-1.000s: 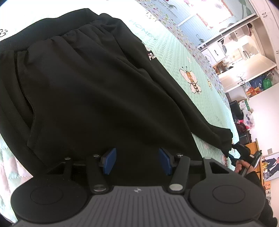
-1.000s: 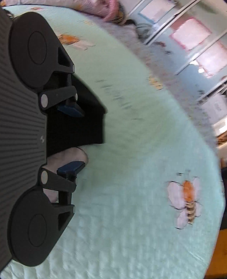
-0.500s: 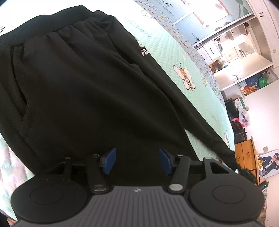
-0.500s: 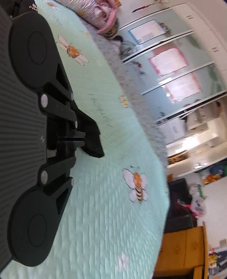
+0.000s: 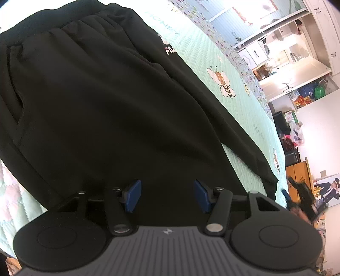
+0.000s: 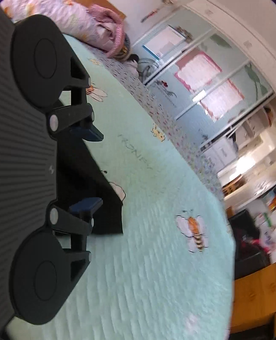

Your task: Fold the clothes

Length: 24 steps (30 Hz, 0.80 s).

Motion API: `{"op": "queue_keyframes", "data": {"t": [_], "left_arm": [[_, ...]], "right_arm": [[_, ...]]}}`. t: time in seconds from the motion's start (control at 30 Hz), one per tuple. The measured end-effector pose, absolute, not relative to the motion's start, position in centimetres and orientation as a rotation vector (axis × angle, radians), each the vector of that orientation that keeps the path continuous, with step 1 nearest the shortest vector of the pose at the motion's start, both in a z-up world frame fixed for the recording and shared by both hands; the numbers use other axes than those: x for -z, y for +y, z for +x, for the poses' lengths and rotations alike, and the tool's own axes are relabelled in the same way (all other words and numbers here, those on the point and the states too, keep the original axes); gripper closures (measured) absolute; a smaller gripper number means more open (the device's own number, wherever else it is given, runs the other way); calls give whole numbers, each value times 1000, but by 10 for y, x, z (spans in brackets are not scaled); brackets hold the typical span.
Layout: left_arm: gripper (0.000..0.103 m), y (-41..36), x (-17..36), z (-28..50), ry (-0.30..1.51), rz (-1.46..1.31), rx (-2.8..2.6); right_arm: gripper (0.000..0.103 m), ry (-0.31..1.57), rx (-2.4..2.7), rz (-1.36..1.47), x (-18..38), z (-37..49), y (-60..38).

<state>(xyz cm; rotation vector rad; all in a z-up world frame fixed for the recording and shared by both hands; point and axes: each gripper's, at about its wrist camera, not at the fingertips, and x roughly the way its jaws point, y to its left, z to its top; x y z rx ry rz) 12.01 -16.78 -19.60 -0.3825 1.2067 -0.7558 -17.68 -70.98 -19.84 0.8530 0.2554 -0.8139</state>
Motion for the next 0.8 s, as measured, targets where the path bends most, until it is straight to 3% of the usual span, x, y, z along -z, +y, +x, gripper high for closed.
{"op": "queue_keyframes", "data": {"t": [0.17,0.23,0.27,0.3,0.63,0.8], "left_arm": [[46,-162,201,126,1212,-398,731],[46,-162,203,127,1214,-399,731],[46,-163,203,126,1213,-396,731],[45,-163,202,126,1212,-394,733],[45,-160,197,122,1205,-409,751],[45,-159,196,119,1203,-411,761]], "right_arm": [[43,364,962,999,224,-142,-748],[50,332,976,1011,223,-138,-752],[92,303,952,1000,219,-143,-747],[102,274,927,988,214,-148,-743],[102,-9,676,860,169,-196,-703],[97,111,848,980,214,-228,-696]]}}
